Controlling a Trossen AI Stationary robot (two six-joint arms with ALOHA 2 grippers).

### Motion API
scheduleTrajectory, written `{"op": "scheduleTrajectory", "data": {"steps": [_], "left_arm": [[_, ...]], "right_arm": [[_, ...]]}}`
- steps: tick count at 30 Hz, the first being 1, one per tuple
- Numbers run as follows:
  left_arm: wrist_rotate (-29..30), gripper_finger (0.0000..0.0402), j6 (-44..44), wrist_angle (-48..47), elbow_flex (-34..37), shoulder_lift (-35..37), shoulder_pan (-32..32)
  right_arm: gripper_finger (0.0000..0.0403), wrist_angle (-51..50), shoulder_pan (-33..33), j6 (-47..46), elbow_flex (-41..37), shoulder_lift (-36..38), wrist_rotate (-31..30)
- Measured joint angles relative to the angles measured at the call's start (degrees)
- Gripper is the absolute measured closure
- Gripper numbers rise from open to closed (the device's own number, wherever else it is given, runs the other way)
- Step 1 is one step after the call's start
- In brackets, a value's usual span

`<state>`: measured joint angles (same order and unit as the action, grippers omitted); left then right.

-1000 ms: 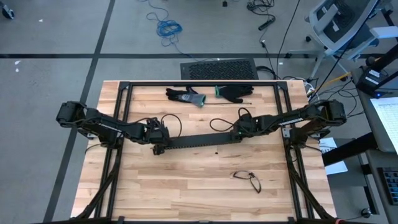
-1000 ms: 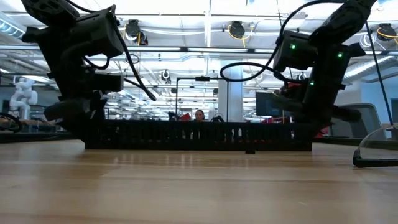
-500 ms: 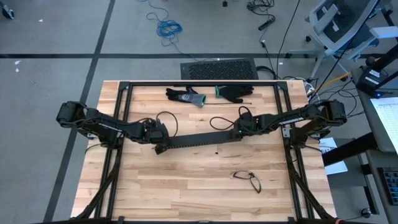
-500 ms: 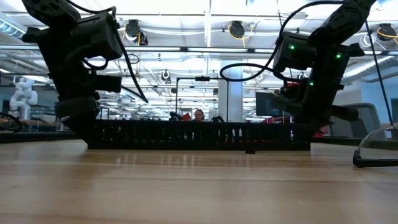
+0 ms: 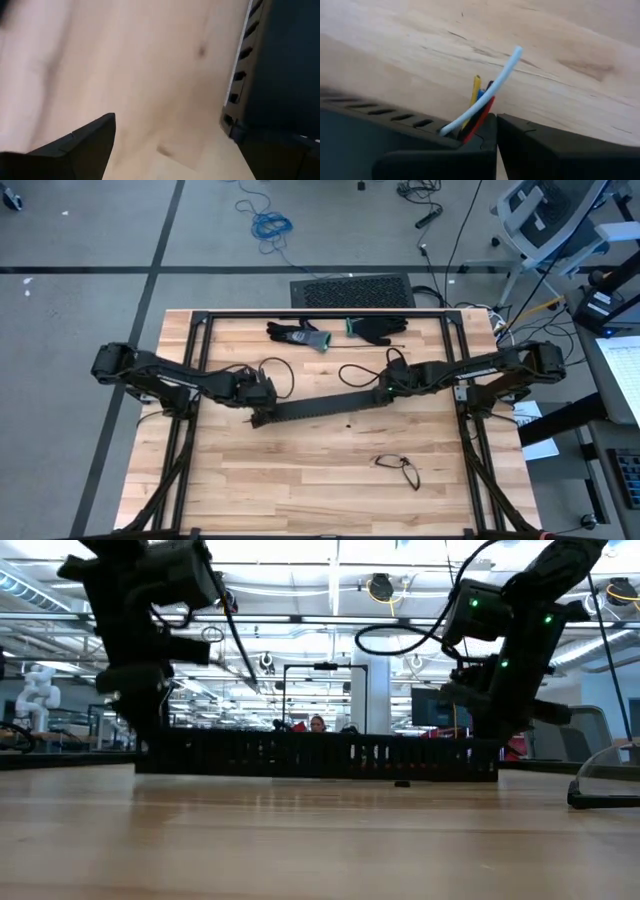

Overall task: Ziptie cables
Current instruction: Close the black cable duct

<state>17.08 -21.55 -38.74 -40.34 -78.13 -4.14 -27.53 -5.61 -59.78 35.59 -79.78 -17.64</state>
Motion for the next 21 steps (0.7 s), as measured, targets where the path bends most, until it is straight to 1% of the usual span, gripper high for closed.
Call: {"op": "scheduleTrajectory", "data": {"steps": [8,13,16,18,21], "left_arm": [[2.55,0.0018,-0.65,-4.78,-0.43,7.45,0.00],[3.99,0.0018,-0.63,-7.57,-0.45,8.54,0.00],[4.11,0.0018,-1.22,-9.75,-0.48,8.53,0.00],[5.10,0.0018,-2.73,-10.66,-0.48,8.94,0.00],[6.16,0.0018,-3.53,-10.97,-0.48,9.22,0.00]], "right_arm": [[0.0403,-6.45,-0.42,3.38,0.35,6.35,-0.03],[0.0403,-7.09,-1.47,5.20,0.35,6.71,-0.03],[0.0403,-9.25,-1.88,6.01,0.35,6.53,-0.13],[0.0403,-11.52,-2.23,7.08,0.35,6.81,-0.54],[0.0403,-18.03,-3.07,8.36,0.35,7.22,-2.15]]}}
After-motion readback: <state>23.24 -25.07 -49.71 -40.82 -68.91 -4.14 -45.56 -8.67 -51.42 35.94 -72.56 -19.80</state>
